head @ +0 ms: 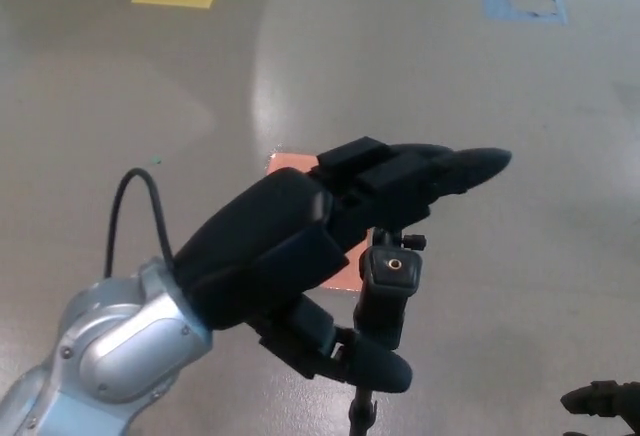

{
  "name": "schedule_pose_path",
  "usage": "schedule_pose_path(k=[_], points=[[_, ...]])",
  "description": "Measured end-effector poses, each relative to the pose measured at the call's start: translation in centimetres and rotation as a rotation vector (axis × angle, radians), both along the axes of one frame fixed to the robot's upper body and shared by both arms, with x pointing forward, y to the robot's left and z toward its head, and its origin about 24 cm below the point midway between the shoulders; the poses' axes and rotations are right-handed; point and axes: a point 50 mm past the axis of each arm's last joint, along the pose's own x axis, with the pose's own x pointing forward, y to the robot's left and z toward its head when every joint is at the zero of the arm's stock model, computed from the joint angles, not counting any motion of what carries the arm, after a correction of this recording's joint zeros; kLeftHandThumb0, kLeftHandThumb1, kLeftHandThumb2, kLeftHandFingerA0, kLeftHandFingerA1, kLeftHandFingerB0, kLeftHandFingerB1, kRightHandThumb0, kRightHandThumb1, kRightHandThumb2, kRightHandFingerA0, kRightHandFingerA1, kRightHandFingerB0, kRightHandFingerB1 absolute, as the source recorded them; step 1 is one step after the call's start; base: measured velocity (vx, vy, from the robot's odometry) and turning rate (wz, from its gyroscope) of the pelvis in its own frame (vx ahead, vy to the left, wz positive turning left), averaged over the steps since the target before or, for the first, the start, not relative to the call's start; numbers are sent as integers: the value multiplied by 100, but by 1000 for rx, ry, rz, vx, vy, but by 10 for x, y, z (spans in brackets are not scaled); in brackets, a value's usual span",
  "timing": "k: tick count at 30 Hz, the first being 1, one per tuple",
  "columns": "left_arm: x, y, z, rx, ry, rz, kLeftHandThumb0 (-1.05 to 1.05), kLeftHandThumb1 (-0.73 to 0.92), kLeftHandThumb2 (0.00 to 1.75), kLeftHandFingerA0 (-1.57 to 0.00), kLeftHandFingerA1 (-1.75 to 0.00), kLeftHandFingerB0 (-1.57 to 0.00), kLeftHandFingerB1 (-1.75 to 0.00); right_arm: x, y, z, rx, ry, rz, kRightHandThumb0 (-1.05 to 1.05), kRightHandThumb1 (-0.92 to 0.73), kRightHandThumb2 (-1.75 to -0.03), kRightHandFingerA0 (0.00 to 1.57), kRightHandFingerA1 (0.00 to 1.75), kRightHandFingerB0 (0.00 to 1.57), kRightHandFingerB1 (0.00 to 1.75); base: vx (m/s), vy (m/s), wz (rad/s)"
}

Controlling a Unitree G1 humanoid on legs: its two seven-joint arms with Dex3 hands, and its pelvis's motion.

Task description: The robot uses its left hand to grab the top of a phone stand kept on the floor and rotates it anti-clockwise

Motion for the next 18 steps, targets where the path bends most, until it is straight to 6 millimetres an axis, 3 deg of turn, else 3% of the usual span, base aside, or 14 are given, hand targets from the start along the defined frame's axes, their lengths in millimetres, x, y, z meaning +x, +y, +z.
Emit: schedule_pose_path(k=[3, 4, 11, 12, 18], points=[[3, -4, -3, 1, 4, 10, -33, 21, 82, 0, -48, 0, -48, 0, 0, 0, 0, -1, -1, -50, -79, -64, 56, 41, 19, 29, 0, 0, 0], [4, -5, -3, 0, 7, 15, -33, 21, 82, 0, -48, 0, -48, 0, 0, 0, 0, -1, -1, -39, -57, -101, 47, 62, 6, 44, 0, 0, 0], [13, -10, -10, 19, 10, 50, -32, 22, 83, 0, -48, 0, -48, 1, 0, 1, 4, -1, -3, -39, -57, -101, 47, 62, 5, 44, 0, 0, 0], [14, -10, -10, 22, 10, 53, -32, 23, 83, 0, -48, 0, -48, 1, 0, 1, 5, -1, -3, -51, -78, -64, 56, 42, 18, 29, 0, 0, 0], [25, -14, -14, 36, -3, 86, -25, 26, 81, 0, -49, -3, -49, 2, 0, 2, 9, 1, 2, -52, -79, -63, 57, 41, 19, 29, 0, 0, 0]])
